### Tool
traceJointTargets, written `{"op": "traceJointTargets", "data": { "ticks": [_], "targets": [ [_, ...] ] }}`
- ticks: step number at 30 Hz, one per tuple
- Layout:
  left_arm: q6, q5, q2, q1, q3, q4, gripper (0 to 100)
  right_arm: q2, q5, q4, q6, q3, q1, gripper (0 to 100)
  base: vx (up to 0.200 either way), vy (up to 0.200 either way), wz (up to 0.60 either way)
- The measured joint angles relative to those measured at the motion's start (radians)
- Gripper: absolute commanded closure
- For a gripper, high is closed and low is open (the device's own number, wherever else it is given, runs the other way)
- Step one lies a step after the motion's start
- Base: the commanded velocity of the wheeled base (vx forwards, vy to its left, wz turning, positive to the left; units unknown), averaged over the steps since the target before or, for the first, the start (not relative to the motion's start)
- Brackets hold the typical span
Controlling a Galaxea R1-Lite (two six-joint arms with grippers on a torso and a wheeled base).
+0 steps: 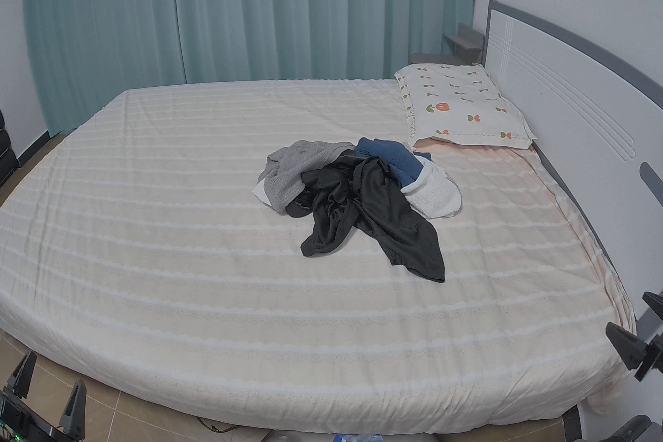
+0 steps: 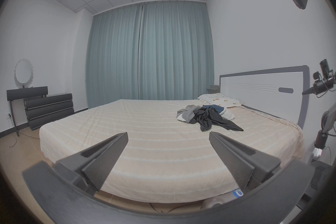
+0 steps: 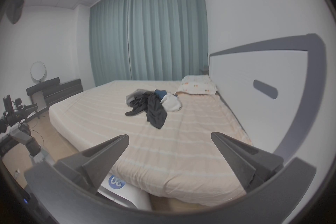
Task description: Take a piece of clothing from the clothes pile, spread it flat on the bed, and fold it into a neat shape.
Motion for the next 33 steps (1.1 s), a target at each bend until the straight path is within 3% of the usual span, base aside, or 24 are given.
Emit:
{"op": "traceJointTargets", "data": {
  "ticks": [7, 16, 33],
  "targets": [
    [0.0, 0.0, 0.0, 0.0, 0.0, 0.0, 0, 0.346, -0.003, -0.15, 0.041, -0.053, 0.044, 0, 0.0, 0.0, 0.0],
    [0.0, 0.0, 0.0, 0.0, 0.0, 0.0, 0, 0.793, -0.041, -0.339, 0.156, -0.201, 0.102, 0, 0.0, 0.0, 0.0],
    [0.0, 0.0, 0.0, 0.0, 0.0, 0.0, 0, 1.639, -0.152, -0.519, 0.397, -0.823, 0.183, 0, 0.0, 0.0, 0.0]
  ]
}}
